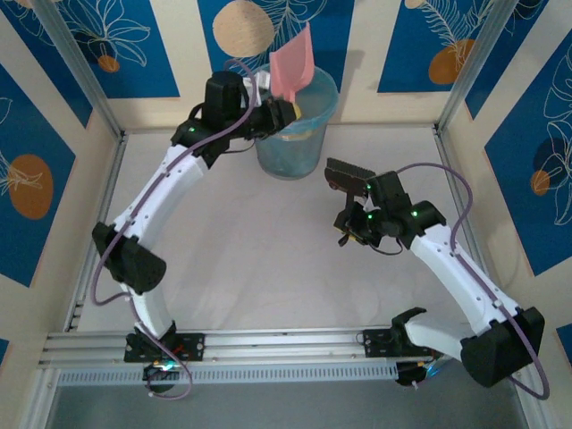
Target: Sweep away the paper scraps from the table
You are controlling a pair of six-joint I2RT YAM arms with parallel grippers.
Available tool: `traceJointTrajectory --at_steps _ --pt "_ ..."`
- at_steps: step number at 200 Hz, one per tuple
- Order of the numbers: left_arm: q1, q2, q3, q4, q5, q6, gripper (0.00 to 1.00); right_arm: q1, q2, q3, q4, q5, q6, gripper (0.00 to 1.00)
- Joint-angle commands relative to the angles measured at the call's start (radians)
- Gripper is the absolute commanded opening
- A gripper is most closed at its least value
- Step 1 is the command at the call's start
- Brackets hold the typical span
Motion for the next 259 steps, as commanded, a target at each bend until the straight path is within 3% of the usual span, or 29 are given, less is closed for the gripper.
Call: traceJointTrajectory --at_steps 1,35,63,108,165,207,259 --pt "-0.078 -0.077 -0.028 -0.334 -0.22 0.435 0.0 -0.006 -0.046 -0.024 0.104 0.056 -0.064 0.0" --pt "-0.184 -0.198 -0.222 -0.365 -0.436 0.626 0.0 0.001 -0.053 -0.032 0.133 0.087 -0.138 0.0" --pt "-0.194 -0.291 -0.402 -0.335 -0.462 0.611 0.0 0.012 -0.053 -0.043 0.139 0.125 -0.178 0.0" --pt "-0.205 -0.359 -0.652 -0.279 -0.411 0.485 0.0 0.046 -0.038 -0.094 0.178 0.161 -0.23 0.0" --pt "-0.199 -0.373 -0.942 -0.173 -0.446 0.223 0.0 0.136 0.02 -0.162 0.243 0.223 -0.249 0.0" --pt "-0.126 -0.337 -1.078 -0.103 -0.42 0.103 0.0 0.191 0.067 -0.253 0.321 0.236 -0.191 0.0" --pt "-0.101 -0.254 -1.109 -0.047 -0.42 0.08 0.04 0.227 0.209 -0.277 0.407 0.223 -0.165 0.02"
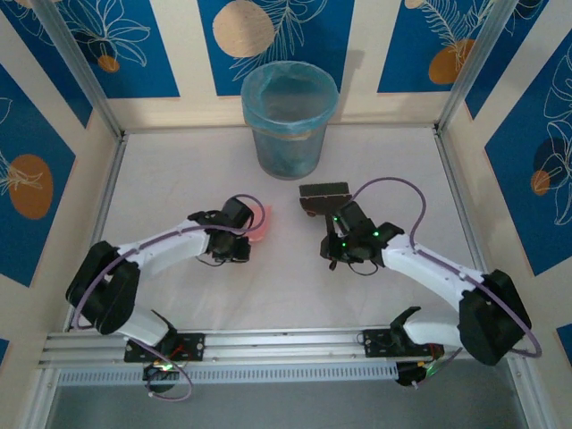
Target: Sweep away the paper scraps from the table
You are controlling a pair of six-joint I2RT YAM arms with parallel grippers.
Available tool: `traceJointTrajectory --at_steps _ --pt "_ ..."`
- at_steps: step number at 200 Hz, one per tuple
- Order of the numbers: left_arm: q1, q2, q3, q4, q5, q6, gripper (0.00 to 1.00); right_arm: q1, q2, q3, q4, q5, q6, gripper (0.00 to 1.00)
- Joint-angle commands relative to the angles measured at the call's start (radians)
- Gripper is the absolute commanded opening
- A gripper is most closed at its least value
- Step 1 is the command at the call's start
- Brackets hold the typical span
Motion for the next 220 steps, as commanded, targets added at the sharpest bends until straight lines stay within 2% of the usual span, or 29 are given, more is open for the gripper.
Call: traceJointTrajectory --at_steps 1,28,69,88,95,105,133,158,160,162,171,188,220 --pt "0.01 0.03 -0.013 0.057 0.003 -0.039 0.04 0.016 0.056 0.005 0.095 0.015 0.017 0.02" --pt "0.027 0.101 0.003 0.083 0.015 -0.026 0.05 0.028 0.144 0.008 0.154 -0.008 0.024 0.03" --pt "0.043 0.184 0.031 0.105 0.034 -0.019 0.19 0.045 0.28 0.05 0.182 -0.033 0.037 0.08" --pt "0.049 0.209 0.044 0.102 0.046 -0.014 0.27 0.061 0.305 0.058 0.177 -0.002 0.051 0.25" --pt "0.05 0.21 0.047 0.102 0.048 -0.011 0.34 0.067 0.308 0.059 0.174 0.011 0.055 0.3" --pt "0.05 0.208 0.052 0.098 0.046 -0.009 0.43 0.072 0.305 0.056 0.172 0.024 0.056 0.35" --pt "0.049 0.187 0.083 0.071 0.036 0.012 0.59 0.079 0.276 0.035 0.17 0.048 0.06 0.48" --pt "0.05 0.164 0.121 0.043 0.017 0.032 0.73 0.082 0.234 0.015 0.162 0.065 0.061 0.54" --pt "0.05 0.161 0.125 0.042 0.016 0.035 0.81 0.083 0.229 0.014 0.16 0.068 0.061 0.54" --pt "0.05 0.158 0.129 0.041 0.016 0.036 0.85 0.083 0.225 0.013 0.159 0.069 0.062 0.55" --pt "0.05 0.145 0.142 0.031 0.009 0.043 0.93 0.085 0.201 0.006 0.153 0.078 0.064 0.56" --pt "0.049 0.108 0.162 0.021 -0.011 0.057 1.0 0.088 0.144 -0.006 0.142 0.107 0.067 0.59" --pt "0.05 -0.017 0.173 0.04 -0.086 0.092 1.0 0.076 0.006 -0.013 0.088 0.19 0.085 0.66"
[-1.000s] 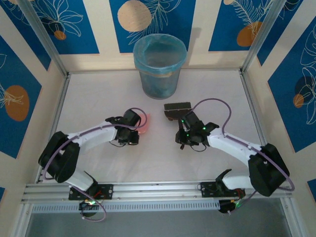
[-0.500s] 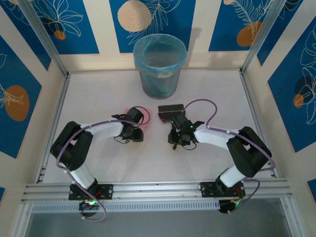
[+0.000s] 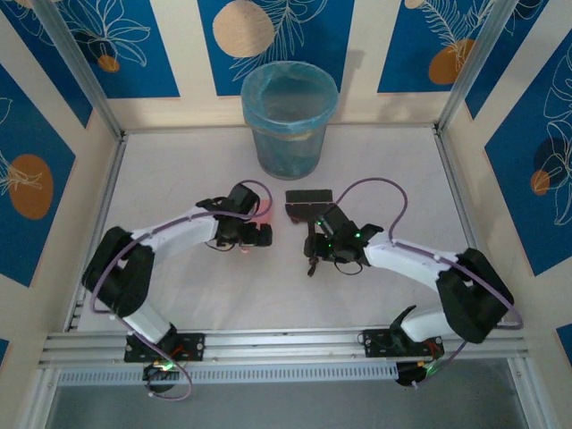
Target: Sweep away the paper scraps from the table
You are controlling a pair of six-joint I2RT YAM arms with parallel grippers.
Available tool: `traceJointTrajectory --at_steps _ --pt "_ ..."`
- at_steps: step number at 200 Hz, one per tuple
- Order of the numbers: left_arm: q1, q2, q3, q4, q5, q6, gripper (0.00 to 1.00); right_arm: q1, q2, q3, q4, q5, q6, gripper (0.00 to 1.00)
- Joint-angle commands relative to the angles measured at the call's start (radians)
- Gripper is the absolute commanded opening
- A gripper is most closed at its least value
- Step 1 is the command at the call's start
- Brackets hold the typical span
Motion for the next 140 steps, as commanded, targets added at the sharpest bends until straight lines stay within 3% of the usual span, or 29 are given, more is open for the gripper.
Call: traceJointTrajectory --at_steps 1,20,29,47,55,80,107,125,140 --pt "0.01 -0.111 0.039 -0.019 -0.086 0.046 1.0 -0.005 -0.101 -0.01 -0.057 0.093 0.017 0.66" --pt "0.015 -0.198 0.035 0.014 -0.154 0.077 1.0 -0.033 -0.203 -0.017 -0.081 0.17 0.015 0.69" --pt "0.027 -0.239 0.025 0.037 -0.19 0.088 1.0 -0.055 -0.246 -0.02 -0.094 0.209 0.012 0.86" --pt "0.067 -0.309 -0.003 0.093 -0.256 0.105 1.0 -0.122 -0.325 -0.021 -0.12 0.288 -0.001 0.87" --pt "0.093 -0.337 -0.016 0.12 -0.28 0.112 1.0 -0.162 -0.351 -0.023 -0.126 0.308 -0.007 1.0" --pt "0.181 -0.416 -0.072 0.22 -0.342 0.139 1.0 -0.319 -0.402 -0.007 -0.157 0.299 -0.02 0.99" --pt "0.289 -0.472 -0.178 0.392 -0.414 0.202 1.0 -0.437 -0.421 0.003 -0.166 0.378 -0.04 0.99" --pt "0.362 -0.492 -0.299 0.596 -0.439 0.308 1.0 -0.451 -0.434 -0.037 -0.059 0.475 -0.172 0.99" --pt "0.42 -0.487 -0.41 0.747 -0.466 0.375 1.0 -0.454 -0.436 -0.109 0.126 0.477 -0.36 0.99"
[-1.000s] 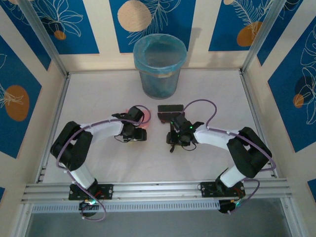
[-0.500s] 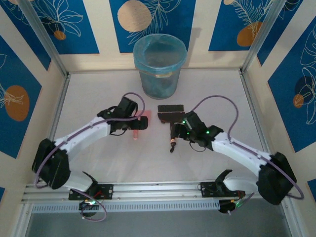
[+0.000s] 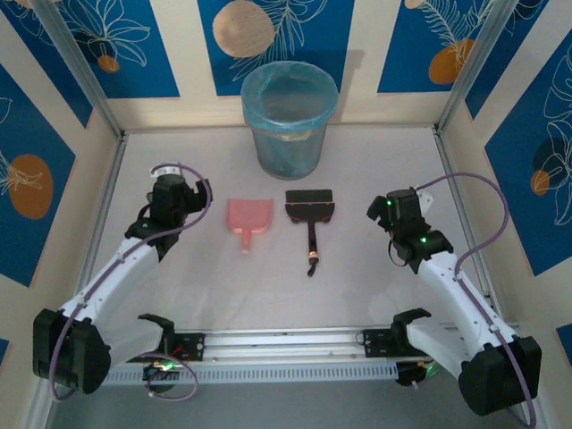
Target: Sweep away the paper scraps from the table
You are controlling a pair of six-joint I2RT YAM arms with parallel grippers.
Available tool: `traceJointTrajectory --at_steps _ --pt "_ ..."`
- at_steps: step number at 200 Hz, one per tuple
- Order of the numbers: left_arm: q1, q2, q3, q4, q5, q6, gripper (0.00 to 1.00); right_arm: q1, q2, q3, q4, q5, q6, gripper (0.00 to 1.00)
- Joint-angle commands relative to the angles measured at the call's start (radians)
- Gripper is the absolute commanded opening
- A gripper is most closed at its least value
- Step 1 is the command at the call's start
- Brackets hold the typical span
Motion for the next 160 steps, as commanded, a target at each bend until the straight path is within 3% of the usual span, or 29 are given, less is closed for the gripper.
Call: traceJointTrajectory --at_steps 1,17,34,69,100,125,160 --pt "0.083 -0.003 -0.143 0.301 -0.083 0.155 1.0 -0.007 -0.018 -0.088 0.233 0.1 -0.265 0.99" --pt "0.149 0.025 -0.234 0.404 -0.059 0.178 1.0 -0.02 0.003 -0.169 0.411 0.042 -0.415 0.99" --pt "0.21 0.072 -0.293 0.478 -0.035 0.166 1.0 -0.073 0.048 -0.238 0.529 -0.139 -0.522 0.99" --pt "0.272 0.213 -0.379 0.681 0.088 0.145 1.0 -0.18 0.127 -0.326 0.706 -0.3 -0.513 0.99" --pt "0.277 0.295 -0.321 0.701 0.181 0.232 1.0 -0.233 0.265 -0.293 0.765 -0.35 -0.511 0.99" --pt "0.277 0.336 -0.341 0.804 0.198 0.26 1.0 -0.233 0.352 -0.275 0.898 -0.383 -0.554 0.99" --pt "0.275 0.342 -0.399 0.931 0.331 0.314 1.0 -0.222 0.463 -0.232 1.024 -0.438 -0.598 0.99"
